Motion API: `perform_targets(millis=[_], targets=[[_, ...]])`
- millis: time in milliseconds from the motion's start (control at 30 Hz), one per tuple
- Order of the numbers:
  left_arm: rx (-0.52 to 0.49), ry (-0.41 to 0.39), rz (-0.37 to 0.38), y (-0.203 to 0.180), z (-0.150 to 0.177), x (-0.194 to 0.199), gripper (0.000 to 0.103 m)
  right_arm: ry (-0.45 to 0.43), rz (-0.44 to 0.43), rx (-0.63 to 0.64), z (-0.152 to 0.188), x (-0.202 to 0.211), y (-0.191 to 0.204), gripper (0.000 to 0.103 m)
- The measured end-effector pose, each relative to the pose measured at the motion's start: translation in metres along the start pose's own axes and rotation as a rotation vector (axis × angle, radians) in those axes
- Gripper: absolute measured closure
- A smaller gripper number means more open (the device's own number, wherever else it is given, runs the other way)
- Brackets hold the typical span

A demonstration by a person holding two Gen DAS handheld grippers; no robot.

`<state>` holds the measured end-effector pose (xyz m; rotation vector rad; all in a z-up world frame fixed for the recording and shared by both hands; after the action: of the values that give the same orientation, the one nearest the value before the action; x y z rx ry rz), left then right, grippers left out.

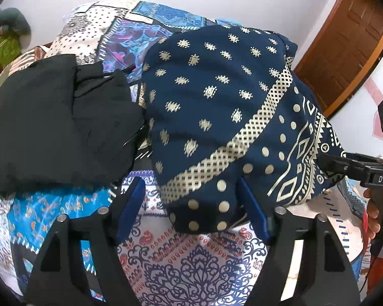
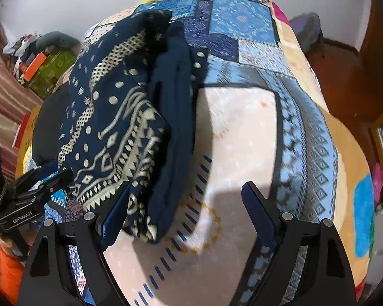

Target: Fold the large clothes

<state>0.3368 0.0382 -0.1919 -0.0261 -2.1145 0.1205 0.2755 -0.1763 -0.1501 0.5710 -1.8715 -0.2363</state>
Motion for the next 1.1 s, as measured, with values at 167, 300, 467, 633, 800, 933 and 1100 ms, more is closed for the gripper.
perform_targets(millis=[167,300,467,633,800,933,1100], targets=[[-0.012,0.013,-0.017,0.002,0.013,0.013,0.026,-0.021,0.004,0.01,0.006,0.017,0.005,0.02],[-0.013,-0.029,-0.046,0.009,0.01,0.034,0.026,-0.066,-0.018,0.017,-0.003,0.029,0.01,0.02],[0.044,-0.115,-0.041,0.02,-0.013,0.055,0.026,-0.118,-0.071,-0.008,-0.016,0.031,0.017,0.019],[0.1,-0.117,-0.003,0.032,-0.039,0.046,0.026,-0.107,-0.08,0.0,-0.035,0.012,0.022,0.019],[0.129,-0.043,0.041,0.037,-0.057,0.009,0.026,-0.099,-0.069,-0.01,-0.044,-0.003,0.02,0.019],[0.133,0.015,0.098,0.034,-0.063,-0.023,0.026,-0.066,-0.096,-0.019,-0.053,-0.018,0.016,0.019],[0.195,0.052,0.174,0.032,-0.065,-0.05,0.017,-0.052,-0.068,0.046,-0.058,-0.03,0.019,0.019]])
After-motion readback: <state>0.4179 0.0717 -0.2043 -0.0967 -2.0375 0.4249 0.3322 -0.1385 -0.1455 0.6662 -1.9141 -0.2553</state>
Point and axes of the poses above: each gripper's, at about its wrist camera, not at the fingertips, and x roughly against the way its jaws point, y to its left, z to its underside, the point moved 1 cm from there along -x, roughly the way its jaws point, and after that the axes turned 12 degrees about -z, right-handed, at the moved point
